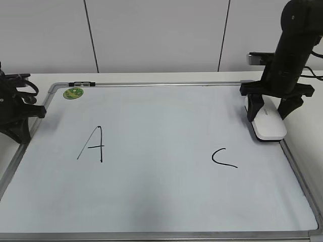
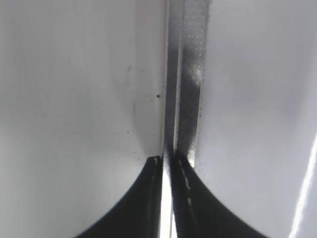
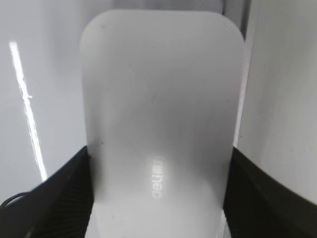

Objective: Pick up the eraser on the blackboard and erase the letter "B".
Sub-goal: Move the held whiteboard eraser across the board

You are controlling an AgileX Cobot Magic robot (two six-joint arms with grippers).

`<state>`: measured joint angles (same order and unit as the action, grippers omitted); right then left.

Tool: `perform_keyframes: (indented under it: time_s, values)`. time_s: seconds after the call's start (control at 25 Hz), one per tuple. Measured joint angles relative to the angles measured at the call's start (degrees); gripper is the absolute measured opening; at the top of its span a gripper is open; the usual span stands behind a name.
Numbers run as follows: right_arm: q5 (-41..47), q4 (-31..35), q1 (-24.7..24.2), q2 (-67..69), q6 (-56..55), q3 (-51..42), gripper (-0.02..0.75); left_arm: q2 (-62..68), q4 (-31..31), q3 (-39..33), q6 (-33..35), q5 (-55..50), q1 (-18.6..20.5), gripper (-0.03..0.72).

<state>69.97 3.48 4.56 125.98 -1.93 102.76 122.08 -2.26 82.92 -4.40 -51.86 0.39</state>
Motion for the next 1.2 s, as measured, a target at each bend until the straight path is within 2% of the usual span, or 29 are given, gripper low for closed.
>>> perform_keyframes:
  time_s: [0.72, 1.0, 1.2]
  values:
    - [-0.08, -0.37, -0.11, 2.95, 0.02, 0.0, 0.517, 0.0, 0.0, 0.0, 0.0, 0.0, 0.0, 0.028]
    - [-0.08, -0.37, -0.11, 3.43, 0.02, 0.0, 0.596, 0.0, 0.0, 0.0, 0.0, 0.0, 0.0, 0.028]
    - [-0.08, -0.37, -0.11, 3.43, 0.02, 1.27, 0.607, 0.1, -0.13, 0.77, 0.0, -0.54, 0.0, 0.034]
